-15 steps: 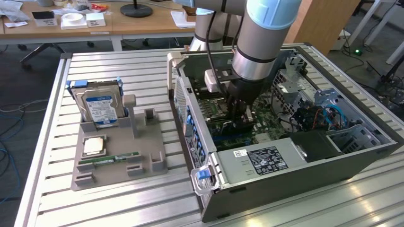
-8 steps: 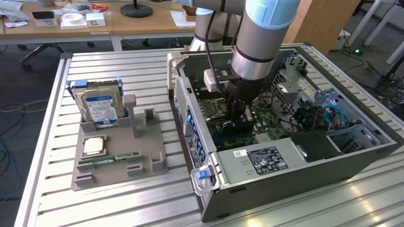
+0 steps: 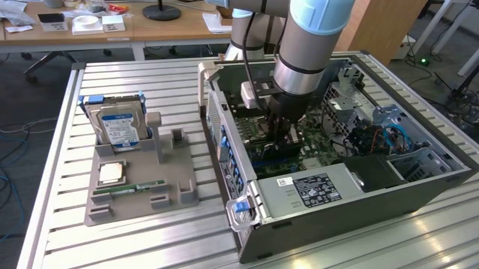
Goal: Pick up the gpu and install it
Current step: 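Insert the gpu into the slot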
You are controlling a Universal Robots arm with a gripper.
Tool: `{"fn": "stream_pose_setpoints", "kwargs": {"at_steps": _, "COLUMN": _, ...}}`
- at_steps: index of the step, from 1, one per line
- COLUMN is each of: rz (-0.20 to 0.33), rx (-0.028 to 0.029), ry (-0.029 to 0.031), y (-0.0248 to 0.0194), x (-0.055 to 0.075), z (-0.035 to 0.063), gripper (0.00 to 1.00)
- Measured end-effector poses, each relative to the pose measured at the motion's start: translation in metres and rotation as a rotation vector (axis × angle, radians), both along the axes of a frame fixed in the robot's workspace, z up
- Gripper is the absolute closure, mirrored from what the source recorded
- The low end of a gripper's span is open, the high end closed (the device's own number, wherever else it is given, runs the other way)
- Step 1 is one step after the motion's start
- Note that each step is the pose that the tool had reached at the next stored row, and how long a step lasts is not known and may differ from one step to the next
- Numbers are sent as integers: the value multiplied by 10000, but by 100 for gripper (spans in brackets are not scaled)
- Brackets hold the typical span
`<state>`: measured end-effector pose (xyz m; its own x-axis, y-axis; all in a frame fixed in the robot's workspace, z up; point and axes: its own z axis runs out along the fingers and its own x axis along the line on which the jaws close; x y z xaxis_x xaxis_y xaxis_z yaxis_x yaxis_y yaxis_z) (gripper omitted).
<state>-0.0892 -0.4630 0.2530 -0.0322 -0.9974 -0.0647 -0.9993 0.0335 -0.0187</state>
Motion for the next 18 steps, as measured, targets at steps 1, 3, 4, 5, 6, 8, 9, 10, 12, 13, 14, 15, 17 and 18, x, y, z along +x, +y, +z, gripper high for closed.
{"fn": "stream_pose_setpoints", "kwargs": {"at_steps": 1, "rz": 0, "rx": 3, "ry": 0, "y": 0, "x": 0, "z": 0, "gripper": 60}}
{"fn": "stream_pose_setpoints", "kwargs": {"at_steps": 3, "rz": 0, "rx": 10, "ry": 0, "y": 0, "x": 0, "z": 0, "gripper": 60}}
{"fn": "stream_pose_setpoints", "kwargs": {"at_steps": 4, "rz": -1, "rx": 15, "ry": 0, "y": 0, "x": -1, "z": 1, "gripper": 60}}
{"fn": "stream_pose_setpoints", "kwargs": {"at_steps": 5, "rz": 0, "rx": 17, "ry": -1, "y": -1, "x": -1, "z": 1, "gripper": 60}}
{"fn": "stream_pose_setpoints", "kwargs": {"at_steps": 6, "rz": 1, "rx": 18, "ry": -2, "y": 0, "x": -2, "z": 1, "gripper": 60}}
{"fn": "stream_pose_setpoints", "kwargs": {"at_steps": 8, "rz": 0, "rx": 19, "ry": -3, "y": 0, "x": -2, "z": 0, "gripper": 60}}
{"fn": "stream_pose_setpoints", "kwargs": {"at_steps": 9, "rz": 0, "rx": 19, "ry": -3, "y": 0, "x": -2, "z": 0, "gripper": 60}}
{"fn": "stream_pose_setpoints", "kwargs": {"at_steps": 10, "rz": 0, "rx": 19, "ry": -3, "y": 0, "x": -2, "z": 0, "gripper": 60}}
{"fn": "stream_pose_setpoints", "kwargs": {"at_steps": 12, "rz": -1, "rx": 19, "ry": -3, "y": 0, "x": -3, "z": 0, "gripper": 60}}
{"fn": "stream_pose_setpoints", "kwargs": {"at_steps": 13, "rz": -1, "rx": 19, "ry": -3, "y": 0, "x": -3, "z": 0, "gripper": 60}}
{"fn": "stream_pose_setpoints", "kwargs": {"at_steps": 14, "rz": -2, "rx": 18, "ry": -3, "y": 0, "x": -4, "z": 1, "gripper": 60}}
{"fn": "stream_pose_setpoints", "kwargs": {"at_steps": 15, "rz": -3, "rx": 18, "ry": -3, "y": 1, "x": -5, "z": 1, "gripper": 60}}
{"fn": "stream_pose_setpoints", "kwargs": {"at_steps": 17, "rz": -3, "rx": 18, "ry": -4, "y": 2, "x": -6, "z": 1, "gripper": 60}}
{"fn": "stream_pose_setpoints", "kwargs": {"at_steps": 18, "rz": -3, "rx": 18, "ry": -4, "y": 3, "x": -6, "z": 1, "gripper": 60}}
